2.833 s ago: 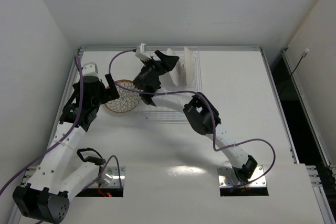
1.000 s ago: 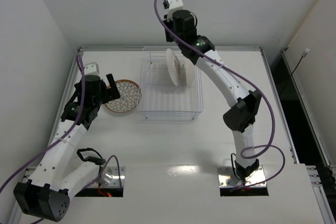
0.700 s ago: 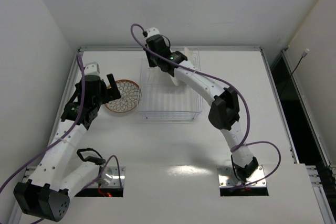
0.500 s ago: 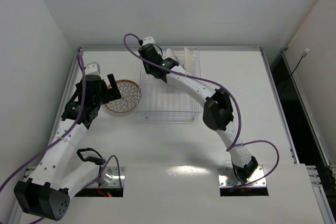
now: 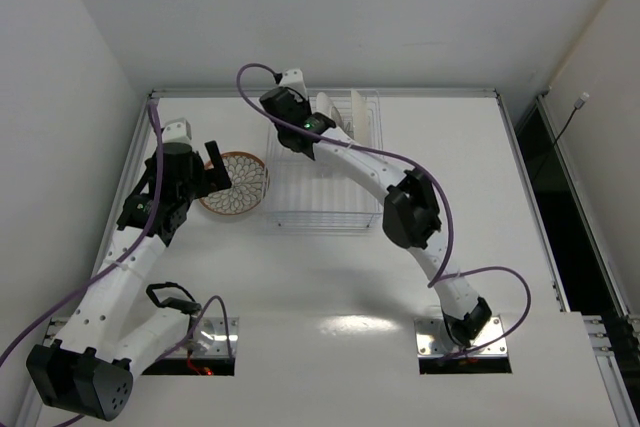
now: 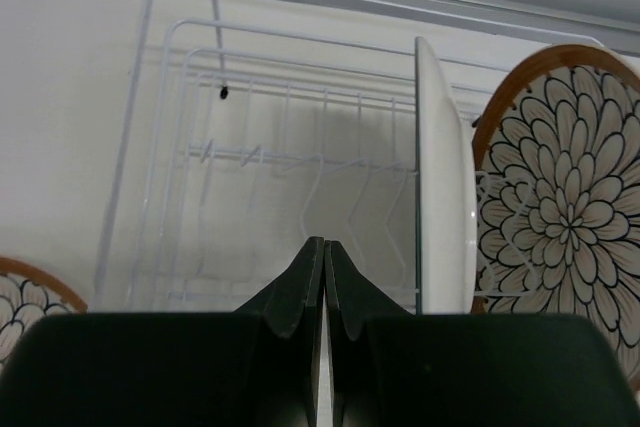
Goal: Load the plates into the dish rack
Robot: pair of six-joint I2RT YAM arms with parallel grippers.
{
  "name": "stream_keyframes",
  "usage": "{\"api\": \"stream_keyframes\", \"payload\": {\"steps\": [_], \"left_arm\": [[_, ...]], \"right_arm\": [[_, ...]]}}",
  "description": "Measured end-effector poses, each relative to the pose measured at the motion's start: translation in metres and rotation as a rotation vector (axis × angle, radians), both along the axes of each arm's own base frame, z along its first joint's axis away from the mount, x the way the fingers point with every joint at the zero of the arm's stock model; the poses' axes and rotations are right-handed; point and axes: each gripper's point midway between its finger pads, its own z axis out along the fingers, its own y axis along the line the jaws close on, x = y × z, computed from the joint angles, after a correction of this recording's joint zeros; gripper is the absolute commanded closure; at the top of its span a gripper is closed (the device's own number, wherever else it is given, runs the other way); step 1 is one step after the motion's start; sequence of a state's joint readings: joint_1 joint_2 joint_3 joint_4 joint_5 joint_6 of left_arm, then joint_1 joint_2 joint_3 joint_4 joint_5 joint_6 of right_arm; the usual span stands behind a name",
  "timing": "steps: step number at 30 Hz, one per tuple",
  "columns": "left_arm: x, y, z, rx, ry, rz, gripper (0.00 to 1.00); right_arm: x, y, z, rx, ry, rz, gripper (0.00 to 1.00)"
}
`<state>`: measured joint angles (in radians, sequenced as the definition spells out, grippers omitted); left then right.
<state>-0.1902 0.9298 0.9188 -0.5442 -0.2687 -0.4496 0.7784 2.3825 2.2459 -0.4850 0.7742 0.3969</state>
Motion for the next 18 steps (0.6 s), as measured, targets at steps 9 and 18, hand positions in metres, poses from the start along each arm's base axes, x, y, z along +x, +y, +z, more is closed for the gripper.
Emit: {"api": "stream_keyframes", "payload": {"steps": [9,18], "left_arm": [[0.0,0.0,0.0,0.0,0.0,-0.001,0.0],[0.0,0.0,0.0,-0.001,0.0,-0.002,0.0]], "right_arm": [[0.007,-0.032,-0.011,-0.046,0.009,-0.096,1.0],[0.009,-0.058,-0.022,-0.087,0.038,-0.156,1.0]]}}
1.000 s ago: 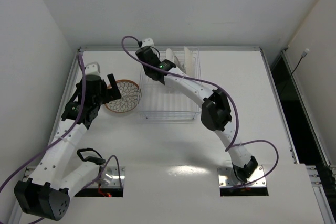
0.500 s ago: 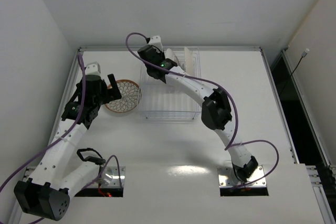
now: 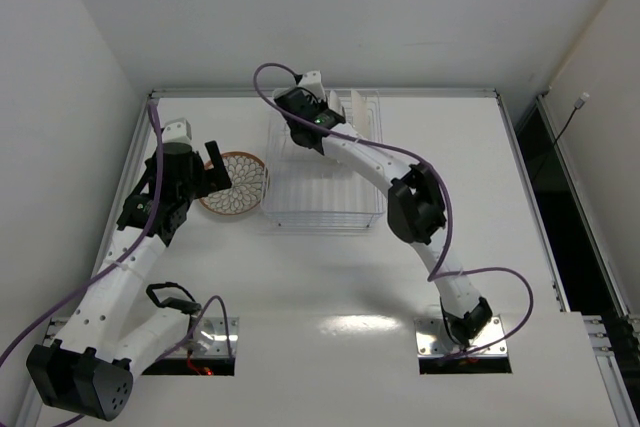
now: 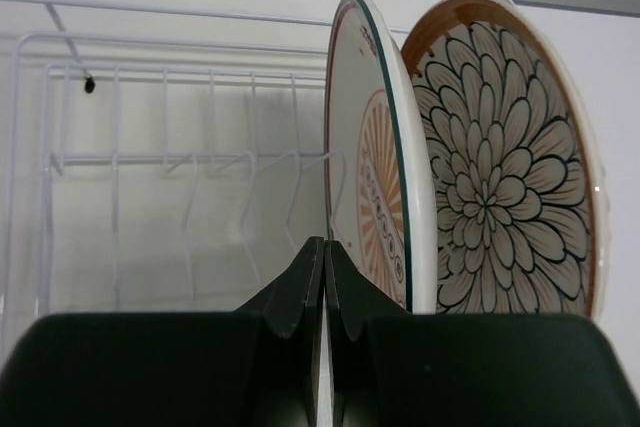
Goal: Load the plates into the dish rack
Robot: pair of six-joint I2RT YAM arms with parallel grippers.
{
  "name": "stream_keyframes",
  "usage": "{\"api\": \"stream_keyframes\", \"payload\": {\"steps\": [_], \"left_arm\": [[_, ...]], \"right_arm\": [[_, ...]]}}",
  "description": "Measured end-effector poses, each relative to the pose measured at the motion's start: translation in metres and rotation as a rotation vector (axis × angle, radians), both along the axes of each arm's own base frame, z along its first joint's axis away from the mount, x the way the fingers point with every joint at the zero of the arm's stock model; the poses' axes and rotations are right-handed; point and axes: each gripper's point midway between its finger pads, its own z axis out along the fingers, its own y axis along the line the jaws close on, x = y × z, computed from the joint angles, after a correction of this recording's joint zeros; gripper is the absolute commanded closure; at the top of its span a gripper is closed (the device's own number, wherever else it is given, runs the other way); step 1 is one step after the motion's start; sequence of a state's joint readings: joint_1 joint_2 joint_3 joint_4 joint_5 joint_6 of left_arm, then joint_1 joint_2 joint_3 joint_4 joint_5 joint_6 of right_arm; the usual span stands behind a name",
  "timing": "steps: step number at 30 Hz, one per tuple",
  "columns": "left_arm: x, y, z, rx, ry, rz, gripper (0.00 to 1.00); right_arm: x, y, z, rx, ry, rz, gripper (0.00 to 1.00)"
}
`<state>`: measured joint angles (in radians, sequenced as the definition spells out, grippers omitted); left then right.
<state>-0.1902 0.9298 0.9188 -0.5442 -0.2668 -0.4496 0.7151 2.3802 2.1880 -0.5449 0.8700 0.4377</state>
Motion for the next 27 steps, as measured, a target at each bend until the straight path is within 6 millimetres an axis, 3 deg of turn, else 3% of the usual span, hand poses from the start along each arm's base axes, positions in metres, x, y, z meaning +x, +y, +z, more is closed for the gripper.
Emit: {"api": "stream_keyframes", "payload": {"steps": [7,18,24,26,27], "left_arm": [[0.0,0.0,0.0,0.0,0.0,0.0,0.0],[0.0,0.0,0.0,0.0,0.0,0.0,0.0],[0.0,0.0,0.0,0.0,0.0,0.0,0.0],[0.0,0.0,0.0,0.0,0.0,0.0,0.0],[0.0,0.0,0.0,0.0,0.0,0.0,0.0]], "right_arm": [[-0.002,-0.018,0.007,-0.011,-0.001,-0.039,1.0],[-0.008,-0.046,0.049,0.015,-0.052,-0.086,1.0],[-0.008,-0.052,0.052,0.026,-0.059,-0.099,1.0],[-0.011,-0.053,0.05,0.025,-0.053,-0.092,0.97],[-0.014,-0.052,0.05,0.027,-0.052,-0.081,0.89]]}}
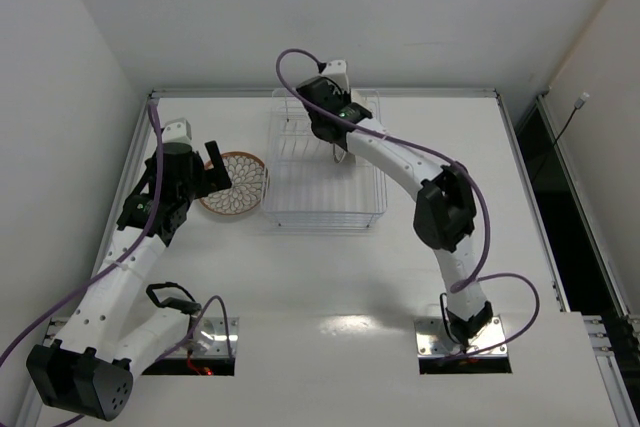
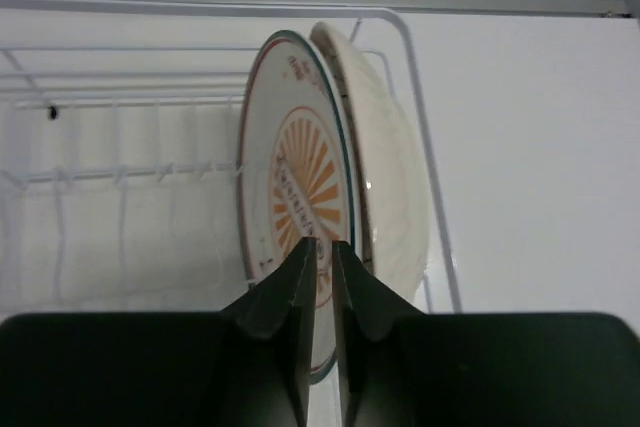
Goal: Load the plates into the dish rack
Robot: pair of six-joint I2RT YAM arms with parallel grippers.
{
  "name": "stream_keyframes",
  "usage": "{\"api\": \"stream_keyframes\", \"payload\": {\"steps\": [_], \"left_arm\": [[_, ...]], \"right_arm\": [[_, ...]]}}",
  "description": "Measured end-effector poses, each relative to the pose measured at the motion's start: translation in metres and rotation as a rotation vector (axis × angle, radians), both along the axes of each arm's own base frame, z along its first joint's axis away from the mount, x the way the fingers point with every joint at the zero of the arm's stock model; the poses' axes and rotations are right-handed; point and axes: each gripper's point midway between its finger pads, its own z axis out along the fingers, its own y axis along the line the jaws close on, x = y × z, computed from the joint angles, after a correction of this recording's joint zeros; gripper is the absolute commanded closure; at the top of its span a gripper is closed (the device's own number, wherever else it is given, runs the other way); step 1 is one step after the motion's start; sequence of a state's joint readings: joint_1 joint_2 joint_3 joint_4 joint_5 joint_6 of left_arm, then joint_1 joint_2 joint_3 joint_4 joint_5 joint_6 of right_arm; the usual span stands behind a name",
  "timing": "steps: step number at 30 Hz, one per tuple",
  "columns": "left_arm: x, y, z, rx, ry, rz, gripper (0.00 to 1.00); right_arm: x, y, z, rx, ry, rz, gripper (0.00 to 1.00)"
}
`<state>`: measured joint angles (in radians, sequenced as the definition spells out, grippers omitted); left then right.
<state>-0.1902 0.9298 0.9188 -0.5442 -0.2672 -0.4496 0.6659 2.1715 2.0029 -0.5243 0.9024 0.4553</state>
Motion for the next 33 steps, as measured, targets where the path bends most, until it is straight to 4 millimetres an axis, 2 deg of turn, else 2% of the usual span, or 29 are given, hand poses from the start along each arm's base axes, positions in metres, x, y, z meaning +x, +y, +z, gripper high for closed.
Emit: {"api": "stream_keyframes", "payload": {"steps": [2,3,6,12,14,16,20,22,24,26,28,33], "left_arm": [[0.0,0.0,0.0,0.001,0.0,0.002,0.0],[0.0,0.001,0.0,0.002,-0.001,0.003,0.0],[0.0,0.003,0.0,0.006,-0.002,0.017,0.0],[0.0,0.011,0.002,0.004,-0.012,0.079,0.0],[-0.001,0.014,0.001,-0.001,-0.01,0.109,0.0],[0.0,0.015,-0.003,-0.011,0.003,0.131,0.0],[0.003,0.012,-0.028,-0.098,0.08,0.132,0.0],[0.002,0.023,-0.052,-0.166,0.128,0.17,0.0],[-0.01,0.03,-0.086,-0.254,0.204,0.218,0.0],[-0.023,0.031,-0.114,-0.322,0.279,0.258,0.0],[-0.031,0.027,-0.129,-0.373,0.325,0.279,0.0],[-0.02,0.016,-0.139,-0.474,0.337,0.284,0.0]], "right_arm": [[-0.006,0.008,-0.001,0.021,0.015,0.054,0.76],[-0.011,0.014,-0.001,0.041,0.024,0.096,0.64],[-0.031,0.041,0.008,0.132,0.039,0.253,0.53],[-0.09,0.106,0.031,0.292,0.05,0.563,0.51],[-0.108,0.129,0.032,0.332,0.064,0.654,0.5],[-0.124,0.141,0.025,0.354,0.095,0.719,0.5],[-0.15,0.144,0.008,0.377,0.167,0.797,0.46],[-0.163,0.144,0.006,0.398,0.192,0.842,0.41],[-0.177,0.139,0.011,0.418,0.202,0.878,0.38],[-0.189,0.133,0.027,0.442,0.182,0.911,0.33],[-0.202,0.126,0.052,0.476,0.133,0.946,0.3],[-0.227,0.103,0.121,0.55,-0.036,1.008,0.23]]}}
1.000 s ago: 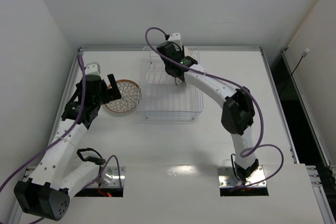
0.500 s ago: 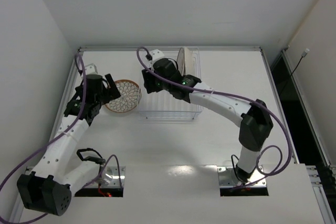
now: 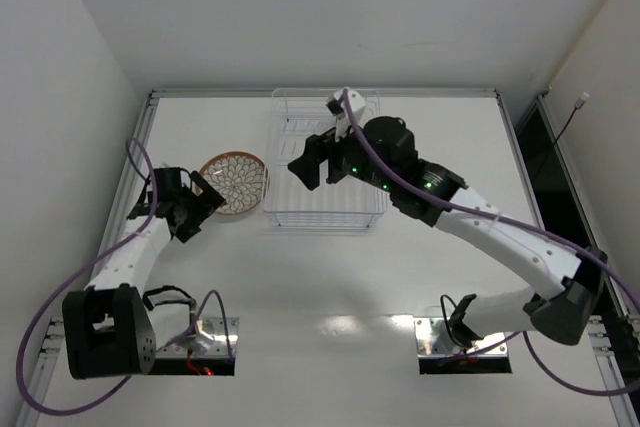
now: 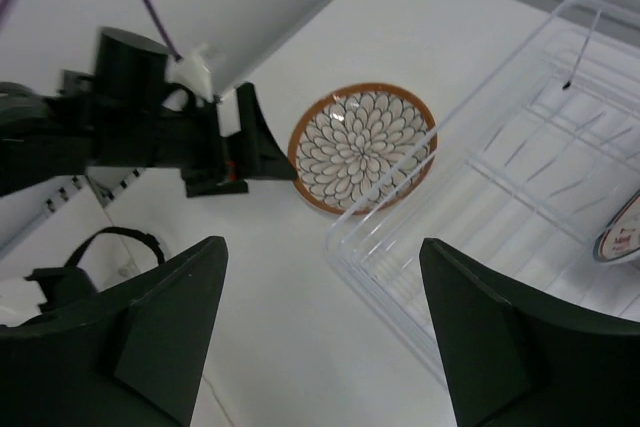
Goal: Load the plates into the dish rack
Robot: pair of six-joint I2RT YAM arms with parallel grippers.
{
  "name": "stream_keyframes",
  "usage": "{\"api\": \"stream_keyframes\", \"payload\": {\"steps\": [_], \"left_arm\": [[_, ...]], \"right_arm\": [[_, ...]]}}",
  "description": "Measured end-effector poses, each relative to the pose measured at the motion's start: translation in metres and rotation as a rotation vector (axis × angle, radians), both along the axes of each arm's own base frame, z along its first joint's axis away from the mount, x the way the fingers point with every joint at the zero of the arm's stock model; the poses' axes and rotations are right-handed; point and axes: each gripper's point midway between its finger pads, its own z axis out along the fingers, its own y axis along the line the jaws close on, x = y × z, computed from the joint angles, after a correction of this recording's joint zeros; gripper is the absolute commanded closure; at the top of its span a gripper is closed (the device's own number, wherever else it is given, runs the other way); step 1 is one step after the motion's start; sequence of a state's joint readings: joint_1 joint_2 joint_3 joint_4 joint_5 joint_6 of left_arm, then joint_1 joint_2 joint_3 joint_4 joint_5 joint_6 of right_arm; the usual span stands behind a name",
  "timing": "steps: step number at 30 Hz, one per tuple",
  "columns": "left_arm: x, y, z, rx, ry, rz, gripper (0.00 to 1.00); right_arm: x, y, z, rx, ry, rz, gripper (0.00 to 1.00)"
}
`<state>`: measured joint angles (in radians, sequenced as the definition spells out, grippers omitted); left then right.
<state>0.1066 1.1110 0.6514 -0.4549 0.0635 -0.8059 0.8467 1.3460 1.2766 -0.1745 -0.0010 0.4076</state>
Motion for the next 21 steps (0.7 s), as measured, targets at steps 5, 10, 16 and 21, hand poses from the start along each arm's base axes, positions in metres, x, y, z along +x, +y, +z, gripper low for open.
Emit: {"api": "stream_keyframes", "payload": {"steps": [5,10,16,21], "left_arm": [[0.014,-0.006,-0.024,-0.067,0.05,0.039,0.0],[0.027,-0.005,-0.031,-0.09,0.027,0.095,0.1],[0.048,-0.005,-0.039,-0.112,-0.025,0.137,0.26],[0.064,-0.004,-0.054,-0.122,-0.029,0.156,0.26]], "right_arm": [[-0.006,-0.01,0.03,0.061,-0.058,-0.002,0.19],[-0.01,-0.021,0.006,0.031,-0.039,-0.012,0.08],[-0.013,-0.038,0.001,0.022,-0.048,-0.047,0.07],[-0.016,-0.071,0.017,0.047,-0.09,-0.144,0.02]]}}
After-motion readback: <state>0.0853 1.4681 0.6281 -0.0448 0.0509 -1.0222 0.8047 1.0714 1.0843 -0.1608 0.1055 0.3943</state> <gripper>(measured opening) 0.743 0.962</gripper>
